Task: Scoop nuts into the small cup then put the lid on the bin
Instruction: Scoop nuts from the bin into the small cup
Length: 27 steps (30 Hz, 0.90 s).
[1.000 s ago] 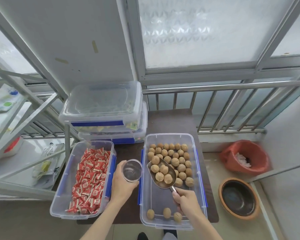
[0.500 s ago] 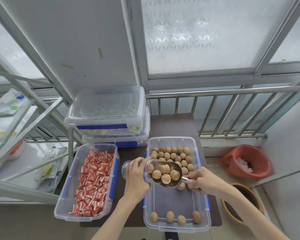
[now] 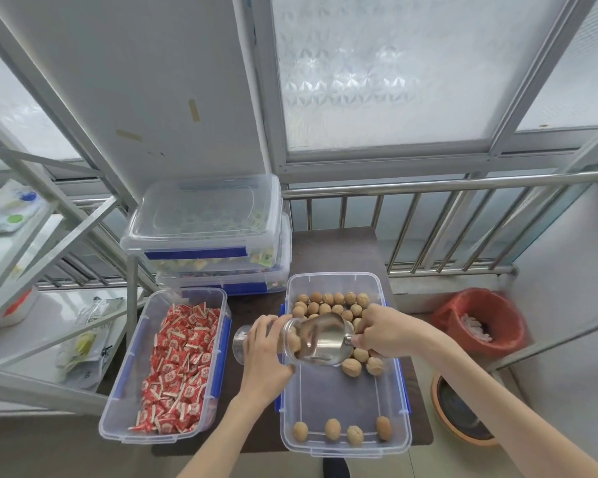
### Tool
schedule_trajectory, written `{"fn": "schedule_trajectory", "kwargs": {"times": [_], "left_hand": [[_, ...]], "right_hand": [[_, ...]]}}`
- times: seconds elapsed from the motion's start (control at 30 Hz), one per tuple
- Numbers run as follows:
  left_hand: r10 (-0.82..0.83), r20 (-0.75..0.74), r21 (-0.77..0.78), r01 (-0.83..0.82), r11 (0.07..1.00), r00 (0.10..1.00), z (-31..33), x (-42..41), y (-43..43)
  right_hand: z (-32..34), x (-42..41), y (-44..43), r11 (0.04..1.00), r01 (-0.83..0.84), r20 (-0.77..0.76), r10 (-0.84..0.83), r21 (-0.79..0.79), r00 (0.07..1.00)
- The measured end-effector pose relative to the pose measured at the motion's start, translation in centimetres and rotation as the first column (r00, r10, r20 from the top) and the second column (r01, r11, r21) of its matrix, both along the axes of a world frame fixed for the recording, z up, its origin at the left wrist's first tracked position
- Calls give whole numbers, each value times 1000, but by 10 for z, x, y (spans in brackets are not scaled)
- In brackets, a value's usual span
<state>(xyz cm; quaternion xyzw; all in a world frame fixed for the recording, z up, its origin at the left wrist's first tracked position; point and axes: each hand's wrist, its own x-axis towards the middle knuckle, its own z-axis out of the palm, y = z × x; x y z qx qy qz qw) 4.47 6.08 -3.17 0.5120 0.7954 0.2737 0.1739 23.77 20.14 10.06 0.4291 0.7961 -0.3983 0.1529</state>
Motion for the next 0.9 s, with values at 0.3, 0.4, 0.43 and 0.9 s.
{"fn": "schedule_trajectory", "kwargs": {"times": [0.3,0.4,0.43,0.9], "left_hand": [[55,85,-40,-51,998,995,-4,-7,-2],[162,106,-35,-159,987,981,-8,-8,-6],[207,130,-40,-203,978,970,-11,-9,-8],[342,448,-110,-329,938,826,-37,-20,-22]], "right_hand": [[-5,58,-29,935,277,-89,-302,-223,949],[-36,76,-60,893,388,1,-398,-227,917],[-50,79,-69,880,422,35,-425,-216,905],[-144,35,-82,645,730,20,-746,-224,665]]}}
